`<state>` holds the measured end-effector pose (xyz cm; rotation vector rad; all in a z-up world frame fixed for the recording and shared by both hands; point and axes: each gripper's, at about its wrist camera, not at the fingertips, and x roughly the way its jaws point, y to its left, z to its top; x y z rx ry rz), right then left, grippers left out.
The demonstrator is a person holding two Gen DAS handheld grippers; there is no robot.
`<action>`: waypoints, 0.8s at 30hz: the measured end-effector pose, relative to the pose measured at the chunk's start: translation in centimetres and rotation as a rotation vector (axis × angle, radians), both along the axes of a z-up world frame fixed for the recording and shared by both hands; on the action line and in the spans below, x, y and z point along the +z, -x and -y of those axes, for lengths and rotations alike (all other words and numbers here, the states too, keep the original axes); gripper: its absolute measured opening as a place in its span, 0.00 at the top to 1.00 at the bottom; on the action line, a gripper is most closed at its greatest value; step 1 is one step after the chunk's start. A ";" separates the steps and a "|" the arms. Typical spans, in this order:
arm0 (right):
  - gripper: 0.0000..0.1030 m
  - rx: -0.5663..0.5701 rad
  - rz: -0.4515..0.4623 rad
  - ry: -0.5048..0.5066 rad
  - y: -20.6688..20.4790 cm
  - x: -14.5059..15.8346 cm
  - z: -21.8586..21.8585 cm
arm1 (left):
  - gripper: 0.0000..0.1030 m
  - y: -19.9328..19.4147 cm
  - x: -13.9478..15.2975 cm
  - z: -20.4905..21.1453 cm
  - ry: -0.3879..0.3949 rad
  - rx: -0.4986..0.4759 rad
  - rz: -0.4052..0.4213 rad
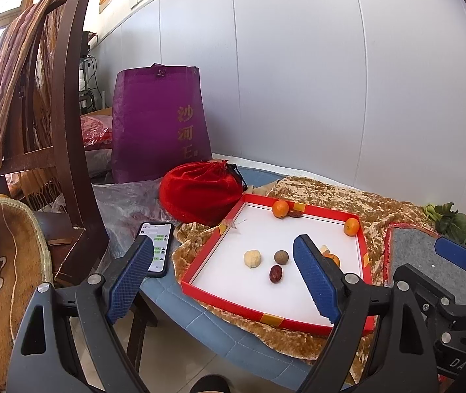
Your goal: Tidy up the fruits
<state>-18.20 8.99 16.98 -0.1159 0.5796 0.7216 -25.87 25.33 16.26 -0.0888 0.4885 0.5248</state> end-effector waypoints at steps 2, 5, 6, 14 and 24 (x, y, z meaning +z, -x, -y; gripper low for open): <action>0.19 0.002 0.004 0.001 0.0 0.0 0.0 | 0.15 0.0 0.0 0.0 0.000 0.003 0.000; 0.19 0.004 0.004 0.001 0.1 0.0 -0.1 | 0.15 0.0 0.0 -0.1 0.004 0.001 -0.003; 0.19 0.005 0.001 0.001 0.0 0.0 -0.1 | 0.15 0.0 0.0 -0.1 0.008 -0.002 -0.003; 0.19 0.018 0.004 0.009 0.3 -0.2 -0.5 | 0.15 0.2 0.0 -0.1 0.021 -0.009 0.005; 0.19 0.020 -0.004 -0.001 0.2 -0.1 -0.6 | 0.15 0.2 0.2 0.0 0.019 -0.014 0.012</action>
